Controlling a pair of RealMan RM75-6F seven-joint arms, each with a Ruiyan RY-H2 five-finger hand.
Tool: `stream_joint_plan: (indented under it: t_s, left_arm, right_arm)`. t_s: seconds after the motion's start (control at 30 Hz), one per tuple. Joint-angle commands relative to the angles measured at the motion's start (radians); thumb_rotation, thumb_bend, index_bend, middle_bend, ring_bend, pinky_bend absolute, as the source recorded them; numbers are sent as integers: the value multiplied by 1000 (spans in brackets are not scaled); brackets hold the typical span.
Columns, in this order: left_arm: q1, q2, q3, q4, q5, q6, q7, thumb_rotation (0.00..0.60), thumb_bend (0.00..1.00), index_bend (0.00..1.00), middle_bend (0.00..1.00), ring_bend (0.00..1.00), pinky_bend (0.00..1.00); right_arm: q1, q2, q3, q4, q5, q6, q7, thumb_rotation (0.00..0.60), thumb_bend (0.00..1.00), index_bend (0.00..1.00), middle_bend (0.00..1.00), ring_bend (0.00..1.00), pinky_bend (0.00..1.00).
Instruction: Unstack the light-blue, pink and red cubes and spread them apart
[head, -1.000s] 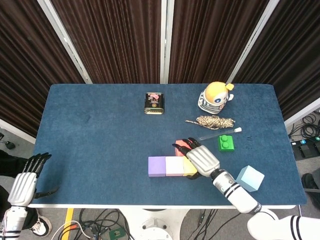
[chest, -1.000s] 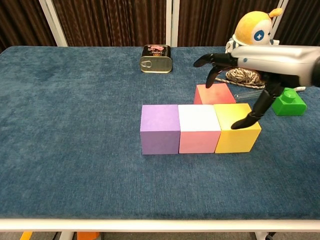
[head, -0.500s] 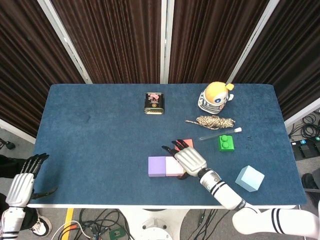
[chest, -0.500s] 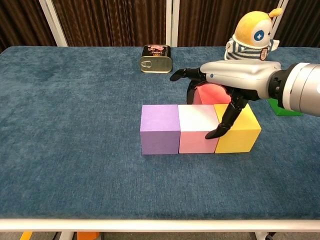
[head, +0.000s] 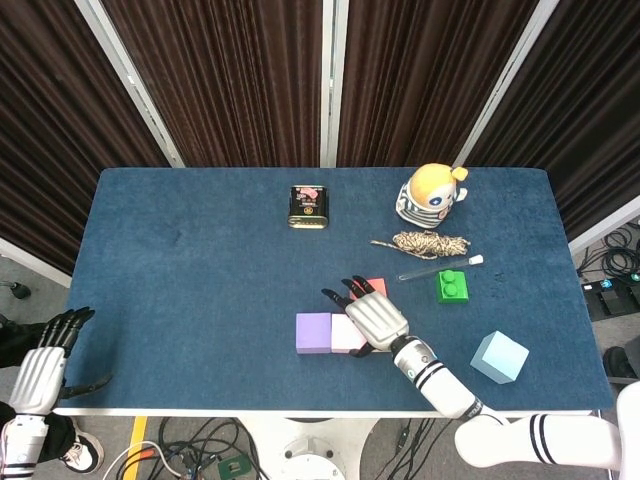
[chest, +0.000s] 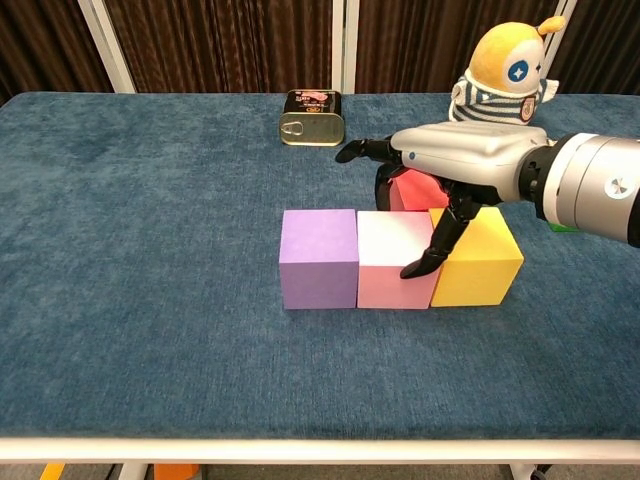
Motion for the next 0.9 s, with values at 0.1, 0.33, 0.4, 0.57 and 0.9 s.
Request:
stream_joint_plan:
  t_s: [0.1, 0.33, 0.4, 0.57, 0.9]
  left_arm:
    - [0, 0, -1, 3, -1, -1, -6, 600, 0, 112, 66, 0, 0]
    - [1, 1, -1, 3, 1, 2, -14, 600, 0, 112, 66, 0, 0]
    - [1, 2, -1, 2, 3, 2, -16, 600, 0, 112, 66, 0, 0]
    - [-1, 1, 1, 1, 5, -1, -14, 600, 0, 112, 66, 0, 0]
    - [-2, 2, -2, -4, 5, -2, -7, 600, 0, 112, 66, 0, 0]
  right_arm:
    - [5, -2, -3, 2, 1, 10, -4, 600, 23, 0, 409, 0, 0]
    - [7, -6, -7, -2, -1, 26, 0, 600, 39, 0, 445, 1, 0]
    - [7, 7, -6, -14, -6, 29, 5, 600, 40, 0, 448, 1, 0]
    - [2, 45, -10, -51, -22, 34, 19, 600, 41, 0, 450, 1, 0]
    - [-23, 117, 4, -114, -96, 80, 78, 600, 80, 0, 450, 1, 0]
